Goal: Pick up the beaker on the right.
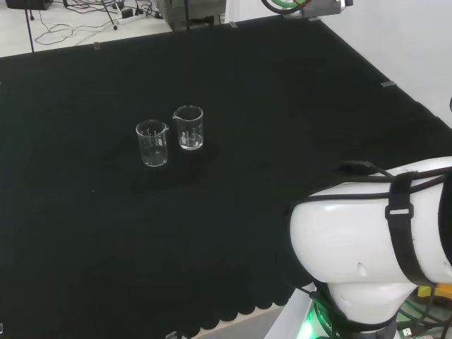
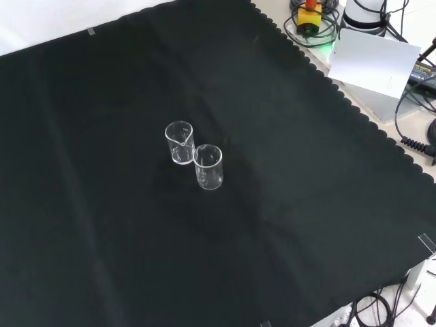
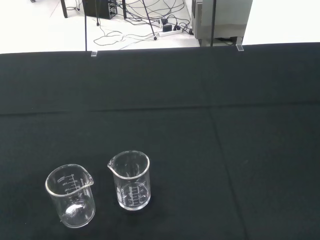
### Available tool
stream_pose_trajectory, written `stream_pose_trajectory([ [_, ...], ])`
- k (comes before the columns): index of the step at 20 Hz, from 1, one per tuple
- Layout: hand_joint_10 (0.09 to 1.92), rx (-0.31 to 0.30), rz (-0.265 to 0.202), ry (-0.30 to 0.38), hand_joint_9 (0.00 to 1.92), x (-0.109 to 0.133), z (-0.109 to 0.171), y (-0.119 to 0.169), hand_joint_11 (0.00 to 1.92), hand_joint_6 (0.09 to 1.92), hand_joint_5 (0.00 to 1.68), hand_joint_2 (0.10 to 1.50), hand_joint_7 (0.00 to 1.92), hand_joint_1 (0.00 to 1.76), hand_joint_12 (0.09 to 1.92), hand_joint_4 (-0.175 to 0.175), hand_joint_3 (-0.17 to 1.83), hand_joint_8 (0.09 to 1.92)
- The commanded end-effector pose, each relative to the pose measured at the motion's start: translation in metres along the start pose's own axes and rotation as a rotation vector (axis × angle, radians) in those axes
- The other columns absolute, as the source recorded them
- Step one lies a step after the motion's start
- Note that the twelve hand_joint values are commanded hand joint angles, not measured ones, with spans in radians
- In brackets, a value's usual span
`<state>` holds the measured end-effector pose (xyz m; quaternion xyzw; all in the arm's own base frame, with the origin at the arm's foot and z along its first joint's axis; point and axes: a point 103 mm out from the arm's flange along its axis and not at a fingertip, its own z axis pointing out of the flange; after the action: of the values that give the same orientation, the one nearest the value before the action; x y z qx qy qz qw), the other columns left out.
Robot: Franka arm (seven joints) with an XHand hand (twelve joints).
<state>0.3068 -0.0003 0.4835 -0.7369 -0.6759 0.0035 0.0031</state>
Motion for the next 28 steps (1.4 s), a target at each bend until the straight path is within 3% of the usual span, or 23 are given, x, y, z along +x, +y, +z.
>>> stream_pose_trajectory([
  [1,0.66,-0.007,0.000,-0.005,0.11,0.000,0.000,0.000,0.00,0.09,0.34,1.38,0.05,0.08,1.22,-0.028,0.08,0.48],
  [12,0.66,0.024,0.025,0.007,0.11,-0.015,0.014,0.009,0.00,0.09,0.36,1.40,0.05,0.04,1.22,-0.026,0.08,0.49],
  [20,0.66,0.064,0.071,0.034,0.12,-0.038,0.050,0.024,0.00,0.09,0.36,1.38,0.06,0.08,1.21,-0.033,0.07,0.50],
  [28,0.69,0.105,0.045,0.113,0.20,-0.043,0.107,0.058,0.00,0.09,0.36,1.27,0.13,0.31,1.29,-0.040,0.02,0.55],
])
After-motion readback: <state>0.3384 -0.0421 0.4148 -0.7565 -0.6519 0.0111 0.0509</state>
